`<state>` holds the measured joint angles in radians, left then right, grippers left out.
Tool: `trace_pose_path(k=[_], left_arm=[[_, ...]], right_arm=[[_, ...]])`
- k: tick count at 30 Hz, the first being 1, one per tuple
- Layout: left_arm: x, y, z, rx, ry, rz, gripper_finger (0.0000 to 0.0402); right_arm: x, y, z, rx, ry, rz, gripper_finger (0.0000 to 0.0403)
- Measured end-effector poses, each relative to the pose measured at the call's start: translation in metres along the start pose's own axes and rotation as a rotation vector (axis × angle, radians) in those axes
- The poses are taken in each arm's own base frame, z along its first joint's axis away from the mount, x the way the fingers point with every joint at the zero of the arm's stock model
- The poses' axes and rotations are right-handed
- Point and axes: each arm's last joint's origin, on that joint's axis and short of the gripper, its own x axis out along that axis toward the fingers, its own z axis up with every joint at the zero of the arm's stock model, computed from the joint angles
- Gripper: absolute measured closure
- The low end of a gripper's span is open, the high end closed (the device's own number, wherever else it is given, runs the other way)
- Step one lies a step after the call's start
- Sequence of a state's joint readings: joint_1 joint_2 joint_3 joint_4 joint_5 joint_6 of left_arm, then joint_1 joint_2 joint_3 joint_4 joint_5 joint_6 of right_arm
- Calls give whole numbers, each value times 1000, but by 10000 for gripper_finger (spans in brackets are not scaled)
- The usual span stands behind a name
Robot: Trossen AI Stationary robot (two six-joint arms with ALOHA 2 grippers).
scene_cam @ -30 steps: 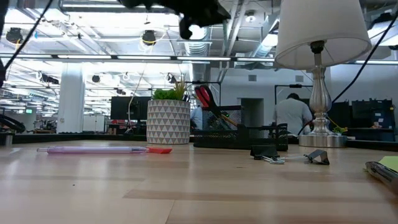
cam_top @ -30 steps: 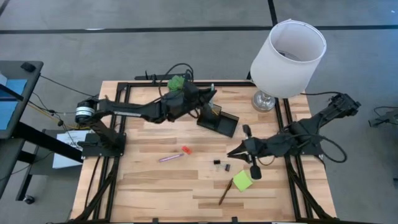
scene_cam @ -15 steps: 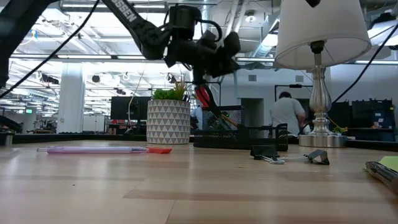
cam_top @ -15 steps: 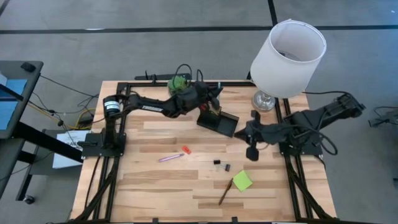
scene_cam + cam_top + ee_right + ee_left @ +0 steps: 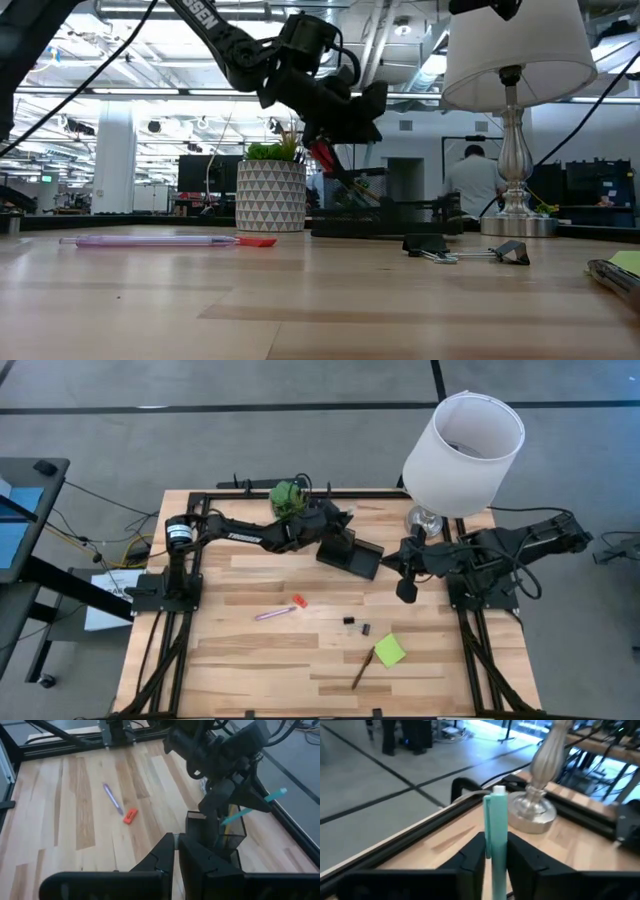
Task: Pick and place office supplies into organizer
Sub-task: Put the blue pen into the black desk organizer, then put the brown pen into the black desk organizer
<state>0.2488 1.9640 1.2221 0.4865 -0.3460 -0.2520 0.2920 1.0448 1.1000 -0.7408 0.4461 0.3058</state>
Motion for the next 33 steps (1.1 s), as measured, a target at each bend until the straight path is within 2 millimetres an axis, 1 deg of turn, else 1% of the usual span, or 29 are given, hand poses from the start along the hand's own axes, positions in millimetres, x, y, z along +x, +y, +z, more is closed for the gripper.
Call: trace_pose_path(k=[4,7,10,14,18,21,26,29,33], left_arm=[[0,1,-2,34,20,30,292],[0,2,-1,28,0,49,267],[0,0,2,20,-16,41,249],[0,-10,12,23,-37,-17,238],[-1,-28,32,72,-99,-55,236],[-5,-43,54,118,-159,-81,236],[-22,-68,92,155,-212,-128,235],[-35,-79,108,162,-182,-150,235],[-52,-93,118,165,-97,-208,235]], right_arm=[[3,2,-1,-6,11,2,385],[2,3,-1,-9,8,9,383],[1,5,-1,-8,9,18,385],[-2,11,-3,12,9,42,388],[-6,18,-6,46,11,77,389],[-10,25,-10,75,33,101,390],[-20,37,-24,119,110,139,390],[-28,46,-30,115,132,180,390],[-37,56,-36,138,145,236,390]])
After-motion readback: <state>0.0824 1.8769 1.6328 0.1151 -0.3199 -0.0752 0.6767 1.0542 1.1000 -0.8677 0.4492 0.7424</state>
